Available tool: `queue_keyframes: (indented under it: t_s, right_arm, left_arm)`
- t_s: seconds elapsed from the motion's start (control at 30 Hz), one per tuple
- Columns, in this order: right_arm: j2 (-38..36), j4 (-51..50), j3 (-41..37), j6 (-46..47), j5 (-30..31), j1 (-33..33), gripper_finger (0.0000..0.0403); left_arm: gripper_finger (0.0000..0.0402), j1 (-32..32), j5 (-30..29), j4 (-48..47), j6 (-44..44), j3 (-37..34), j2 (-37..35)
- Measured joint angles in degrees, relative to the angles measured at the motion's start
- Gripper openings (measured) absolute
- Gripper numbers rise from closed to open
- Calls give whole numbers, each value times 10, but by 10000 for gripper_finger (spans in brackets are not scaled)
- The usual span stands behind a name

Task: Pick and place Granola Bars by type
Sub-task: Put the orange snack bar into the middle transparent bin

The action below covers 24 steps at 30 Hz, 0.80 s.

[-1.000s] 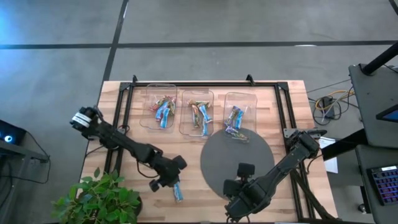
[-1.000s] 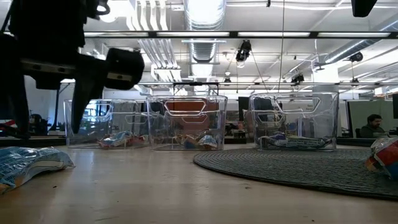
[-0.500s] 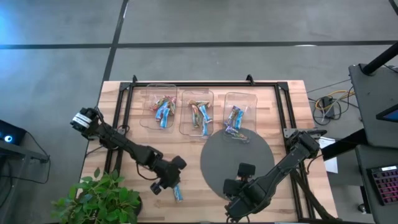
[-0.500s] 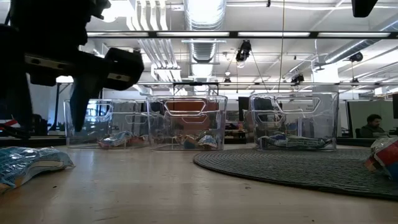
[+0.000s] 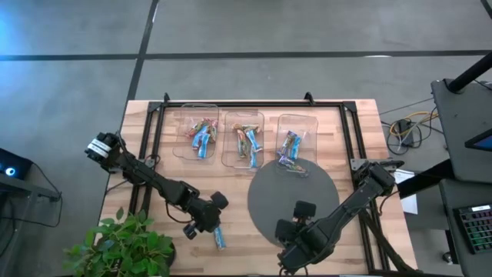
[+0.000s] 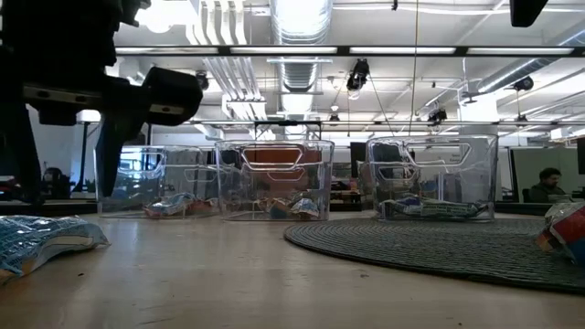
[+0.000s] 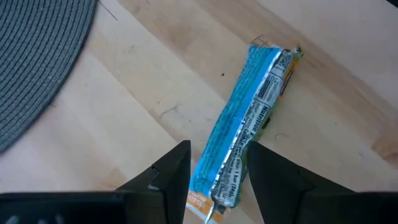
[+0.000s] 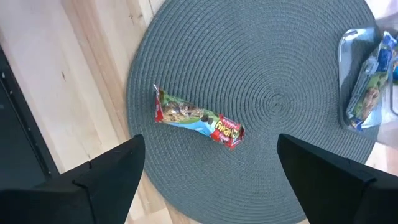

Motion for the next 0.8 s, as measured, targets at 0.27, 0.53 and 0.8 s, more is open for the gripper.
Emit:
queue_keyframes:
  t_s: [0.27, 0.53, 0.8]
  right_arm:
    - [0, 1, 0, 12, 0, 0, 354]
    - [0, 1, -2, -4, 2, 0, 354]
    - [0, 3, -5, -1, 4, 0, 354]
  left_arm:
    - [144, 0, 10, 27, -20, -23, 0]
    - [213, -6, 15, 33, 4, -29, 0]
    - [237, -2, 20, 44, 63, -29, 1]
